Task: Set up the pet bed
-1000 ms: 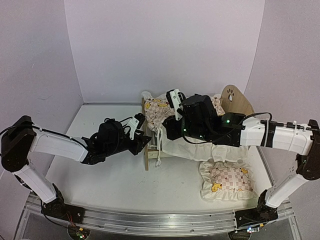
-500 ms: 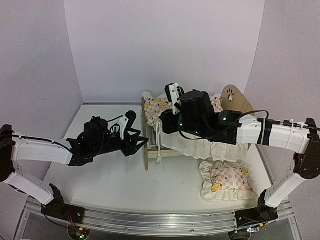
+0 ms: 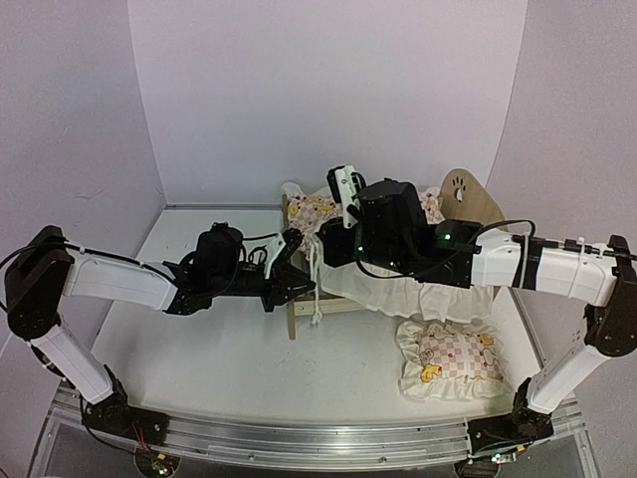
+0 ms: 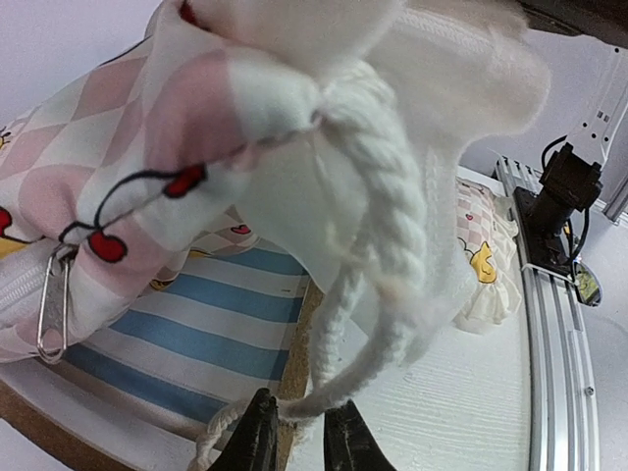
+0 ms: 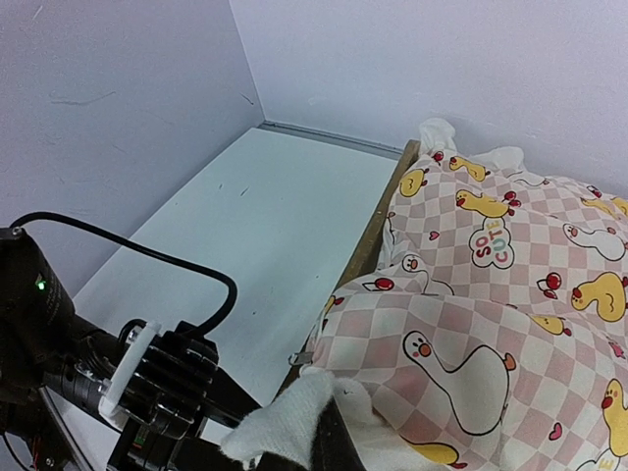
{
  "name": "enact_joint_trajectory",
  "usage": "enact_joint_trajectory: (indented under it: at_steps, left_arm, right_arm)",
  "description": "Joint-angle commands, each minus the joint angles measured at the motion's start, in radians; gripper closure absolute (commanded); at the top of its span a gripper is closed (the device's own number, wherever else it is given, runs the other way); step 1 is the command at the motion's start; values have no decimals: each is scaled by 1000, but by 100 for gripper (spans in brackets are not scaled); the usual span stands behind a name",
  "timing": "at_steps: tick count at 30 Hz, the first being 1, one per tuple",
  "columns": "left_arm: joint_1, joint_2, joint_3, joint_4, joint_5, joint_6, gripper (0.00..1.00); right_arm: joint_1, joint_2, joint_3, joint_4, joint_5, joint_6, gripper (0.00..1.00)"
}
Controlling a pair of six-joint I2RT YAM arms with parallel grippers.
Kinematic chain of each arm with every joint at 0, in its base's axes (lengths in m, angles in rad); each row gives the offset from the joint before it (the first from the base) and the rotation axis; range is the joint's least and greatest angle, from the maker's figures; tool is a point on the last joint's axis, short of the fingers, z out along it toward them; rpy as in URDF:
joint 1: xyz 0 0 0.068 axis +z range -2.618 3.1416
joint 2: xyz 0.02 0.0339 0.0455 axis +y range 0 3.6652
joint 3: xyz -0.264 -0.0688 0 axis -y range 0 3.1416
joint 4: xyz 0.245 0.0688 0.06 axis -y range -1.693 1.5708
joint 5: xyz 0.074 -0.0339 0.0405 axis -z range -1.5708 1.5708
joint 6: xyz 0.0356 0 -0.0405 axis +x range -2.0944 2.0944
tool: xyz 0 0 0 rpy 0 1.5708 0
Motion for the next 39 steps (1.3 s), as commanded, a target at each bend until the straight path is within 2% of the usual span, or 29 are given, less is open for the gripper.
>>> enact_joint_trajectory:
  at_steps: [1,7,13,17,21,23,31,36,39]
  left_arm:
    - [17,-13,54,37,17,13,85]
    - [21,6,82,38,54,3,86]
    - [22,14,109,38,45,10,96]
    - [22,-31,106,36,-64,32,100]
    - [22,-118,59,37,-300,44,100]
    - [22,-139,41,38,-370,51,100]
    - [22,-110,31,37,-442,41,100]
    - [17,-94,33,38,-442,-37,100]
    - [-10,-74,32,38,-543,-78,100]
  right_arm:
    - [-3,-60,31,66,-12,-13,100]
    - [-3,-83,21,67,-21,-10,100]
    - [-3,-98,12,69,-21,-12,100]
    - [-4,-104,-3,71,-11,-12,100]
    - [-3,-105,-22,70,-7,-8,100]
    - [-3,-103,-23,70,-14,-3,100]
    - [-2,-79,-13,72,-45,2,100]
    - [-3,-71,-13,73,-53,8,100]
    - [-2,-61,-11,72,-62,11,100]
